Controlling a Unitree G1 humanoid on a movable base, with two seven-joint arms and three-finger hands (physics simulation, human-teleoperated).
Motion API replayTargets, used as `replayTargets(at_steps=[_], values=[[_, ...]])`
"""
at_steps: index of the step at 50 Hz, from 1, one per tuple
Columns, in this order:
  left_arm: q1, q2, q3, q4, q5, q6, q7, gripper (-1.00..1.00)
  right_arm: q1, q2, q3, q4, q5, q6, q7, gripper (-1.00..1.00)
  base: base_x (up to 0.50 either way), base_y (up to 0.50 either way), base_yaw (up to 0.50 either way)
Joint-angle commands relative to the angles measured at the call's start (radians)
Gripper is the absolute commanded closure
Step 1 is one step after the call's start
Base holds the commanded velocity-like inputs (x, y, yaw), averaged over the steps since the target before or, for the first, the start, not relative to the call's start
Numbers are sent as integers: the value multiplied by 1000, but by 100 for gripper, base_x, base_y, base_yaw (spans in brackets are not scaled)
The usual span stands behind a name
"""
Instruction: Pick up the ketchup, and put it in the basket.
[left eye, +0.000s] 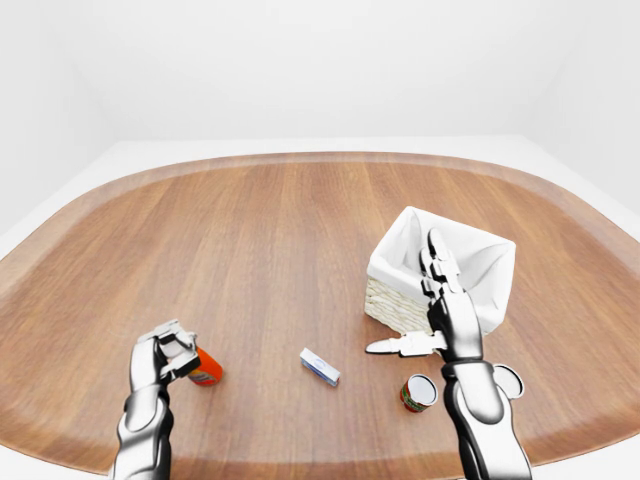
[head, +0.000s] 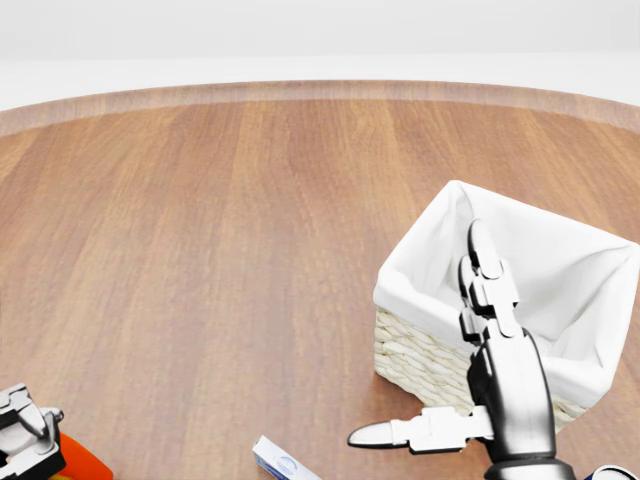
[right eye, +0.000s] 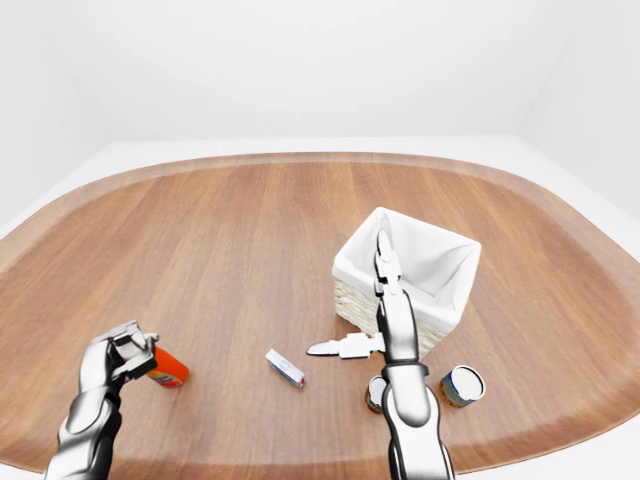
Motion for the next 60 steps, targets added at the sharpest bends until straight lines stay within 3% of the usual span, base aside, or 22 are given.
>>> replayTargets(at_steps=[1,10,20,26,28,30,33,34,39,44,60], values=[[9,-6,-12,25,-3,0,16,93,-4,0,-1,6,2,-4,1,-100,0,0,0],[46,-40,-19,-153,23,0,12,93,0,0,1,7,2,-9,1,-100,0,0,0],[83,-117,-54,-562,111,0,-25,94,-5,0,-7,16,6,-9,2,-100,0,0,0],[76,-135,-82,-634,142,0,-41,94,-9,1,-11,19,7,-7,1,-100,0,0,0],[74,-138,-92,-658,152,11,-44,94,-10,2,-12,26,8,-10,1,-100,0,0,0],[70,-142,-110,-714,165,53,-51,95,-13,1,-15,35,9,-13,-1,-100,0,0,0],[65,-147,-127,-756,183,82,-58,94,-10,2,-16,29,9,-12,1,-100,0,0,0],[59,-150,-142,-781,192,105,-61,94,-8,2,-15,24,8,-10,0,-100,0,0,0],[39,-155,-173,-794,212,127,-58,94,-5,2,-17,21,10,-10,2,-100,0,0,0],[22,-161,-221,-850,239,175,-57,94,-11,2,-14,31,8,-11,1,-100,0,0,0],[-30,-169,-282,-923,262,175,-48,94,-16,3,-10,42,8,-14,-1,-100,0,0,0]])
